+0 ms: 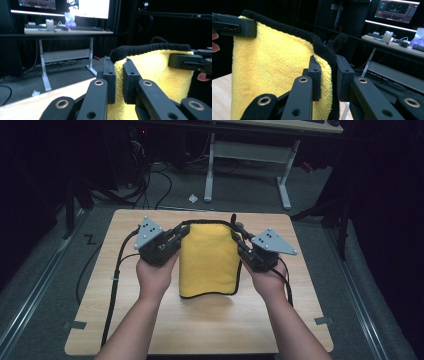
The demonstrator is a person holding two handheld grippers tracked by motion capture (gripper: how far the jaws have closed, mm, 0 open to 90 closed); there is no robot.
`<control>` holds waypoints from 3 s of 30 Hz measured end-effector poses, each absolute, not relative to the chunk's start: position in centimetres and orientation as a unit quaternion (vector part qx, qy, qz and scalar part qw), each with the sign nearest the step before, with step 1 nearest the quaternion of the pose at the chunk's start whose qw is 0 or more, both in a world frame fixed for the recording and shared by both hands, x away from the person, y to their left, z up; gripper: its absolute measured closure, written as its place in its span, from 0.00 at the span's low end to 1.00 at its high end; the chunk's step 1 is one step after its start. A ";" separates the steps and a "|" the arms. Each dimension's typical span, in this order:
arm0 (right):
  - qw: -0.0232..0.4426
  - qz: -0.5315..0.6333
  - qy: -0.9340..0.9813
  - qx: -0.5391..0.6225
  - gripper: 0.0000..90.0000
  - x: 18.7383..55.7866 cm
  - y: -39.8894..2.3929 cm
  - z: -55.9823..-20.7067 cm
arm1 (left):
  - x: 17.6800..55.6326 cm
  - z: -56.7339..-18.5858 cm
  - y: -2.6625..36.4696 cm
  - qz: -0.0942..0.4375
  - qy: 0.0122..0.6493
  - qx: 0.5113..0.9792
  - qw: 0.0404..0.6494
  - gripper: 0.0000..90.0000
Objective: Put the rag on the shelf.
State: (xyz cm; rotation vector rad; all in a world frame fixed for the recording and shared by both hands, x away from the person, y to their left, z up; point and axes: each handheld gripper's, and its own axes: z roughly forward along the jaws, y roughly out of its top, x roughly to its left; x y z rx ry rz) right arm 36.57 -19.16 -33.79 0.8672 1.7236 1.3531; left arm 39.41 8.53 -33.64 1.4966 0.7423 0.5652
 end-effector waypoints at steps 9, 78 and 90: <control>0.391 0.529 0.664 0.355 0.87 38.7 -19.9 -32.7 | 42.3 -33.1 7.4 0.238 0.330 0.655 0.637 0.92; 0.266 0.469 0.747 0.389 0.86 51.3 -22.3 -40.1 | 53.5 -41.7 7.1 0.182 0.363 0.767 0.497 0.92; 0.224 0.491 0.744 0.393 0.86 51.7 -22.9 -40.7 | 53.5 -44.1 7.8 0.141 0.372 0.753 0.524 0.92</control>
